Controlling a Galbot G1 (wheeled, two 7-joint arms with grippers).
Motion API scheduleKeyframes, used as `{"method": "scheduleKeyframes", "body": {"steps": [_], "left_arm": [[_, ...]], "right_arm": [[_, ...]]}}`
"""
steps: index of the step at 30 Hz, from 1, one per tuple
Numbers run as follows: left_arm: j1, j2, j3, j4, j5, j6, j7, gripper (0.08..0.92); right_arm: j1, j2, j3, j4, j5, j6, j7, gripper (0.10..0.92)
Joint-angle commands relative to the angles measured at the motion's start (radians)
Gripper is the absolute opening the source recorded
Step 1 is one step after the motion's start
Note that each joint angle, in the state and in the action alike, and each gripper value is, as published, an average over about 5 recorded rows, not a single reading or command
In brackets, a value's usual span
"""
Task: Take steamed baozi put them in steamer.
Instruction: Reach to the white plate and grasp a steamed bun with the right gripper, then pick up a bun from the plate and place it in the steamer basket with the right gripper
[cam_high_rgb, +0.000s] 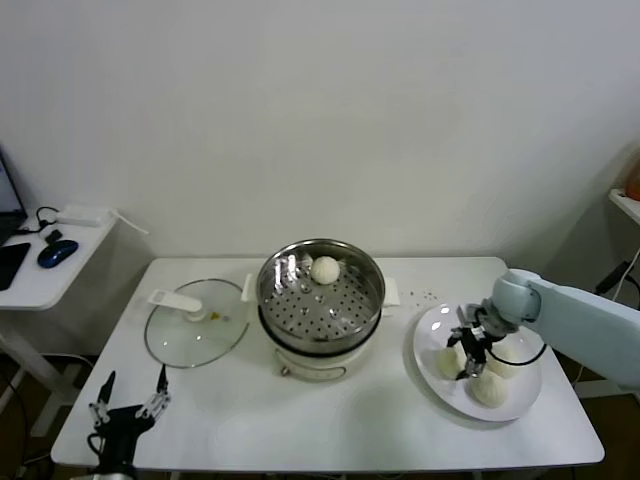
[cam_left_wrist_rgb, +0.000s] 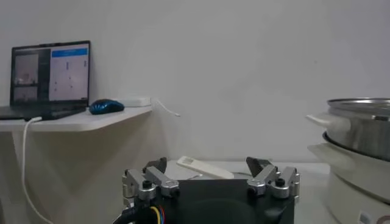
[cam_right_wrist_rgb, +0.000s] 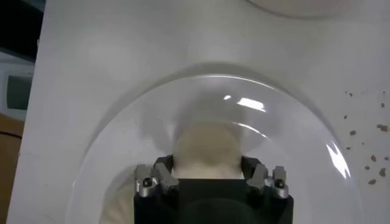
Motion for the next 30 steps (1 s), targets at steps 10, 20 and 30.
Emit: {"method": "scheduleKeyframes", "body": {"steps": [10,20,30], "left_arm": [[0.001,0.001,-0.003,0.001,-0.005,0.000,-0.002,0.823],[-0.003,0.002,-0.001,-0.004,-0.006,0.000,-0.002,0.823],[0.005,0.008,0.002,-0.026,-0.001,0.001,-0.003,0.823]], "right_arm": [[0.082,-0.036,-0.028,0.064,0.058,-0.004,-0.005,0.696],[0.470,-0.072,-0.246,0.229,0.282,-0.010,-0.023,0.696],[0.788,0.063,-0.385,0.236,0.551,-0.049,-0.022,0.696]]}}
